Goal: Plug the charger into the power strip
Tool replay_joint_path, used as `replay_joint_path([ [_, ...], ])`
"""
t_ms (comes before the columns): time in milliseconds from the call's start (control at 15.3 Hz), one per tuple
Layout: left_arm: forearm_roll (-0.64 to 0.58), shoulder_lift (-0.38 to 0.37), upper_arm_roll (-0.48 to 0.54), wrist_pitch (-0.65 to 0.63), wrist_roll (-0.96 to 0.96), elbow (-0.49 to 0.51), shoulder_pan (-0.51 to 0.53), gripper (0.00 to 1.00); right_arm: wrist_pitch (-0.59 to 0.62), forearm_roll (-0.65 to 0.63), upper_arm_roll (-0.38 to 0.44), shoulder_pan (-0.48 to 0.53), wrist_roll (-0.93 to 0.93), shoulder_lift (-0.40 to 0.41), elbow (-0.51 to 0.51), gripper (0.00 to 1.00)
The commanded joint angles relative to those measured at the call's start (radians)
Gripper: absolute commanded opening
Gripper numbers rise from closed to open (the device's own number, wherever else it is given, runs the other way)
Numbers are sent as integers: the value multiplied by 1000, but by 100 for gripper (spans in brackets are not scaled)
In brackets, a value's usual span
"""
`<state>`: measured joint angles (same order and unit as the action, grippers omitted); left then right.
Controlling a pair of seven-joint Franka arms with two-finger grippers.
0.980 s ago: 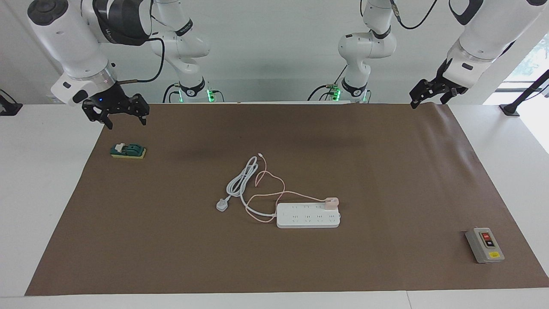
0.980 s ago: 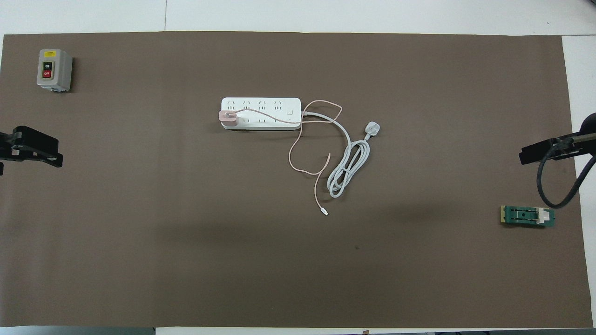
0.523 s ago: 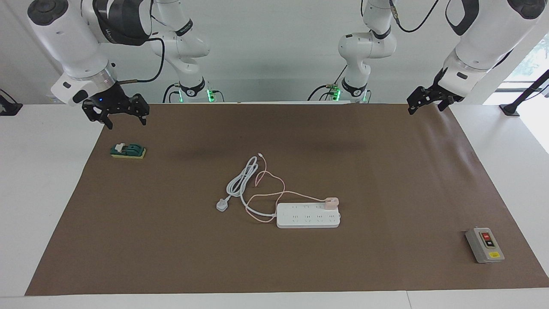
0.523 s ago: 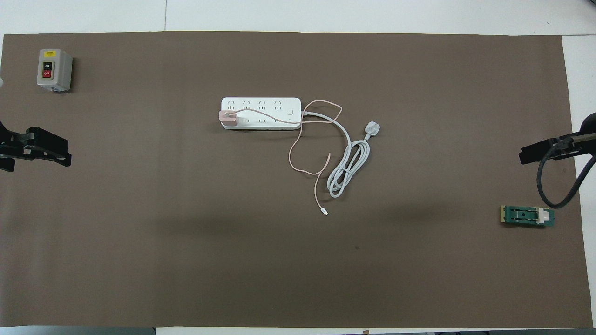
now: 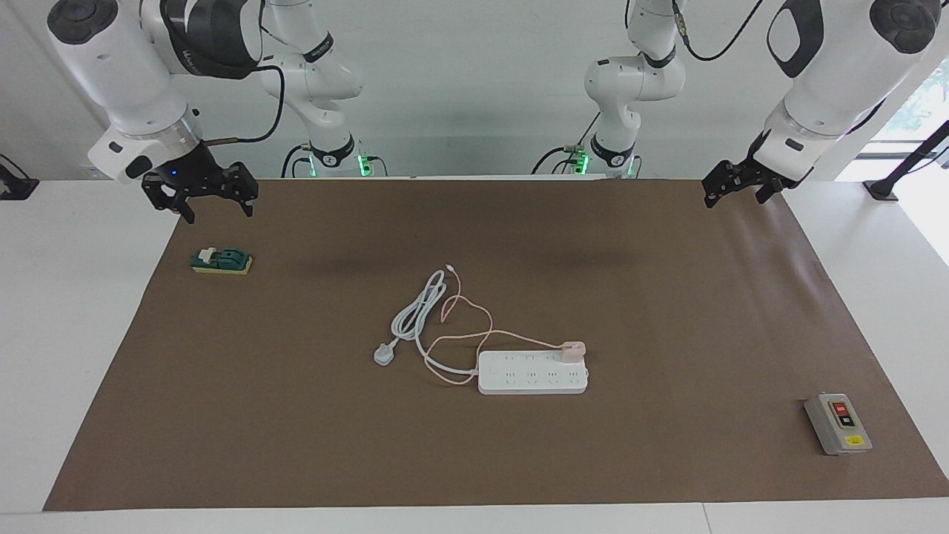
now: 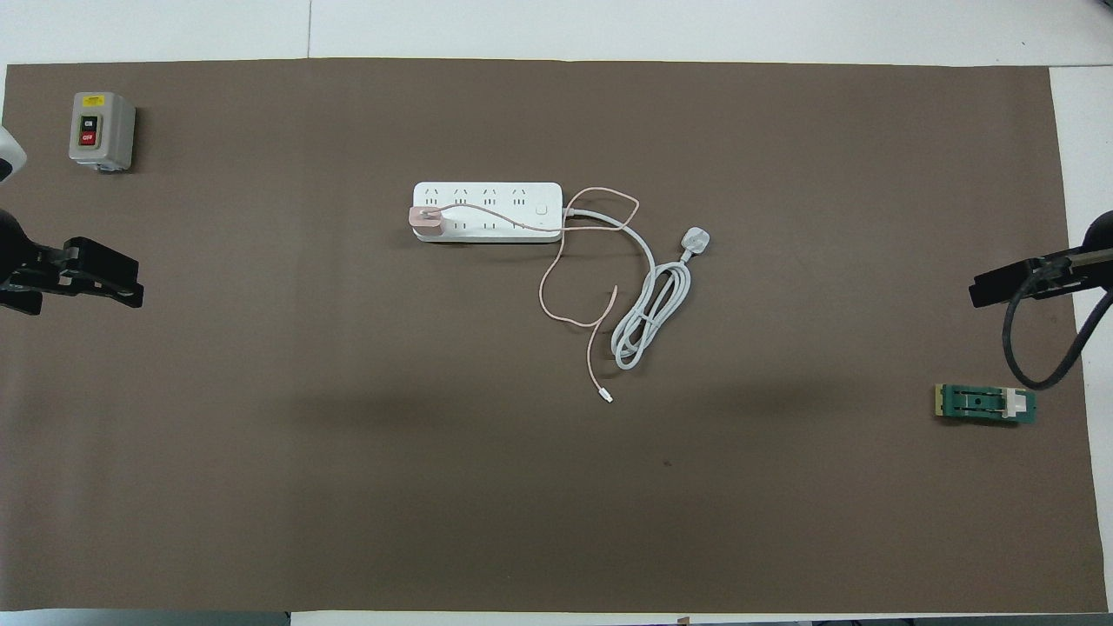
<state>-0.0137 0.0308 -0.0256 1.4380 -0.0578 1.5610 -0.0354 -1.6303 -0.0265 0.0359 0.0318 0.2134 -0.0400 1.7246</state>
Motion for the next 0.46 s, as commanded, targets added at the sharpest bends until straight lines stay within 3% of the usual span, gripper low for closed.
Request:
replay_joint_path([
  [0,3,-9,0,22,18,17,6,100,-6,-16,-10,11,12,-21,23,100],
  [392,3,-9,0,27,18,17,6,100,-5,-16,-10,13,12,-21,23,100],
])
